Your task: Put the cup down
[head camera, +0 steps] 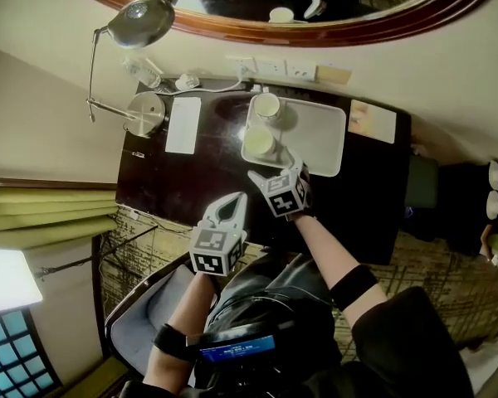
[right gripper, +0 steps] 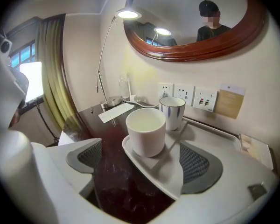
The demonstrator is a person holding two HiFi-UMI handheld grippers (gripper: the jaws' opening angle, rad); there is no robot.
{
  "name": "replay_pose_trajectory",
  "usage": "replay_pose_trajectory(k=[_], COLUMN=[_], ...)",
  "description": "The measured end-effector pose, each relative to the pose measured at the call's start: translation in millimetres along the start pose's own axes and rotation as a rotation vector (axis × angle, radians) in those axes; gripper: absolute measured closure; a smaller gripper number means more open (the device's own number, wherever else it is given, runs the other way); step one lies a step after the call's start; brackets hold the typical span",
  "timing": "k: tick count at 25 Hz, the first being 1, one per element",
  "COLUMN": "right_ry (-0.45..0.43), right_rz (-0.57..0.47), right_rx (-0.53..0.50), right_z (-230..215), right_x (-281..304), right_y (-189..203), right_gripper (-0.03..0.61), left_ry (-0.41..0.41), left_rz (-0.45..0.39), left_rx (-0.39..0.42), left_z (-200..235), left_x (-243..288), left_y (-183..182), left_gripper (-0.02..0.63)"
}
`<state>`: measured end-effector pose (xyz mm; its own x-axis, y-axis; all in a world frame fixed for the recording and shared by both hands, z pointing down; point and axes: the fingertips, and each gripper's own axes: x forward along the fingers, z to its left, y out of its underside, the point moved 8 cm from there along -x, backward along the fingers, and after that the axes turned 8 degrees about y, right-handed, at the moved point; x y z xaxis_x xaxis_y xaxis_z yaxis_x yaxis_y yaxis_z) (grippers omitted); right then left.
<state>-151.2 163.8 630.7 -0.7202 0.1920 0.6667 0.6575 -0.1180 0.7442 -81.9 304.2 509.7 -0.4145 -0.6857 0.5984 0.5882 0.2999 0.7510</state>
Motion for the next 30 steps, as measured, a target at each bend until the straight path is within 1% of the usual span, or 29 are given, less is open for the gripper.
replay_pose_trajectory(k=[3, 7, 13, 15, 17, 18, 19, 20, 21, 26, 30], right_ry=[0.02, 0.041, -0.004, -0.023, -0.04, -0.047, -0.052, -0.054, -0.053, -0.079, -0.07], right_rz=[-0.024, -0.06, -0.081, -0.07, -0.048, -0.042, -0.04, -0.041, -0.041, -0.033, -0.05], right_rx=[-0.004, -0.024, -0.067, -0.071, -0.082, -0.087, -0.088, -0.088, -0.093, -0.144, -0.154], right_z=[0.4, 0.0, 0.3, 0.8, 2.3, 2.8, 2.6, 1.5, -0.1, 1.3, -1.3], right_x=[19.1, 30.7, 48.6, 55.6, 60.0, 61.1, 61.6, 61.7, 61.0, 64.0, 56.1], right_y=[-6.0, -20.0, -32.4, -31.7, -30.4, -30.9, -31.7, -32.8, -34.5, -31.5, -32.2], right_gripper=[0.023, 0.023, 0.023, 0.025, 0.028, 0.034, 0.078, 0.097, 0.152, 0.155, 0.155], left_ry=[-0.003, -0.021, -0.029, -0.038, -0.031, -0.027, -0.027, -0.029, -0.031, -0.044, -0.048], left_rz=[-0.001, -0.011, -0.011, -0.013, -0.009, -0.006, -0.004, -0.003, -0.003, 0.001, 0.008], left_rx=[-0.001, -0.007, -0.03, -0.045, -0.049, -0.048, -0.047, -0.047, -0.048, -0.053, -0.049], left_z=[6.5, 14.9, 18.0, 18.7, 16.9, 16.4, 16.4, 16.6, 16.8, 14.0, 11.4], left_x=[-0.1, 1.7, 7.3, 7.7, 7.1, 6.6, 6.0, 5.3, 4.6, 2.2, 2.6], left_y=[-1.2, -2.2, -0.2, -0.2, -1.5, -2.2, -2.8, -3.2, -3.6, -3.6, -5.1], left_gripper=[0.609, 0.609, 0.609, 0.609, 0.609, 0.609, 0.609, 0.609, 0.609, 0.609, 0.609])
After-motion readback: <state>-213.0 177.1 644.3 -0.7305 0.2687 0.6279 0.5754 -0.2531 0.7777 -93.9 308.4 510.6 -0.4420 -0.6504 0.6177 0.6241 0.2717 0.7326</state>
